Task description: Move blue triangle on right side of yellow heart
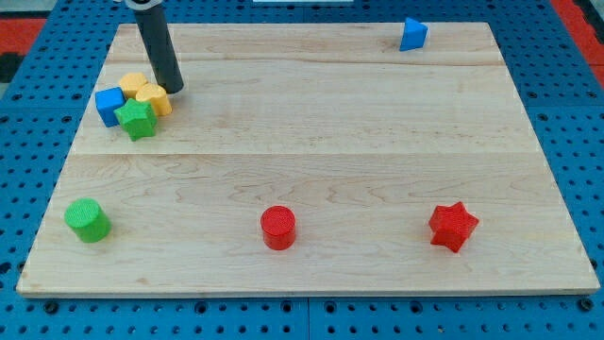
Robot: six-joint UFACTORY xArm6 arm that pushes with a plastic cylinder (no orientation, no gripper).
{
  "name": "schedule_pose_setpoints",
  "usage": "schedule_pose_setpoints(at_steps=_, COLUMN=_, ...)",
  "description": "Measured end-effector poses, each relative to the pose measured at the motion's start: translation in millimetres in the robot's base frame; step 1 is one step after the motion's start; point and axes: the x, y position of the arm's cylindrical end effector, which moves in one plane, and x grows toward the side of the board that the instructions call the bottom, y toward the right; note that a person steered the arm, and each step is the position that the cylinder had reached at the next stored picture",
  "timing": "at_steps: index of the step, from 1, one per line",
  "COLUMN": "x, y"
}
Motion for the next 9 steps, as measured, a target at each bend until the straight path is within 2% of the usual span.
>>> schedule_pose_setpoints(at_steps=2, x=-9, y=186)
schedule_pose_setpoints(at_steps=4, x=-74, y=375)
schedule_pose_setpoints(at_steps=6, x=-133, y=371)
schedule_pose_setpoints(at_steps=7, x=-113, y=276)
schedule_pose_setpoints(at_steps=8, x=-70, y=190)
schedule_pose_setpoints(at_steps=9, x=-52, y=209)
